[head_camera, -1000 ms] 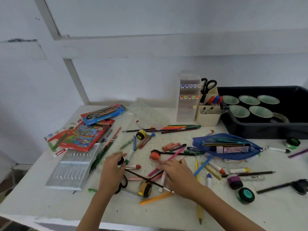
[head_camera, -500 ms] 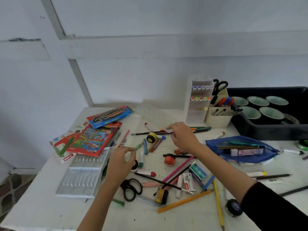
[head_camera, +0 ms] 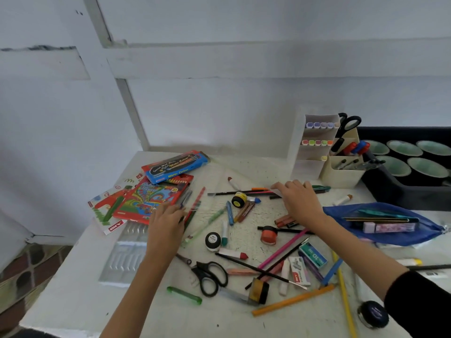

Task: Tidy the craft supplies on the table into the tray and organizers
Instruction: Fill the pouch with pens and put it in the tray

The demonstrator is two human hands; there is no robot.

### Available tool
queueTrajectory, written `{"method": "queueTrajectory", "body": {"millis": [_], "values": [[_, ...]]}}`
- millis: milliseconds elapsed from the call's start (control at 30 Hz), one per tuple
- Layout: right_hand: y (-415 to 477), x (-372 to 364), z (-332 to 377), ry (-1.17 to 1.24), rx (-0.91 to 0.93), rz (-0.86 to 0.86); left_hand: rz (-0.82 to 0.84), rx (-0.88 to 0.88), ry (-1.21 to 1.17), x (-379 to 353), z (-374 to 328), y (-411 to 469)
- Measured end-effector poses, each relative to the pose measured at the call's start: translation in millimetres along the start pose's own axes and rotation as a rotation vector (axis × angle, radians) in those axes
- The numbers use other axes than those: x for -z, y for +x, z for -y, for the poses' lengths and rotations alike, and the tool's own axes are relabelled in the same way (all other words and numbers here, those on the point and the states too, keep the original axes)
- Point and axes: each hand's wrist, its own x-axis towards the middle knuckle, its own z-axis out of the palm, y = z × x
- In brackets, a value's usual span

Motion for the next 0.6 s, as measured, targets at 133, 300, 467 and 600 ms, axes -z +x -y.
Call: {"method": "queueTrajectory", "body": {"millis": [133,300,467,600], "values": [[-5,8,-5,0.051,-0.057,0.055,-0.058,0.12,0.077,2,7,1],[3,23,43,0.172,0.012,-0.154,-0.059,0.202,-0.009,4,14,2],[14,28,128,0.383,0.482,0.041,-0.065,0.201,-0.068,5,18,3],[22,22,155,0.221,0.67,0.147,-0.098,0.175,-0.107,10,13,4]]}}
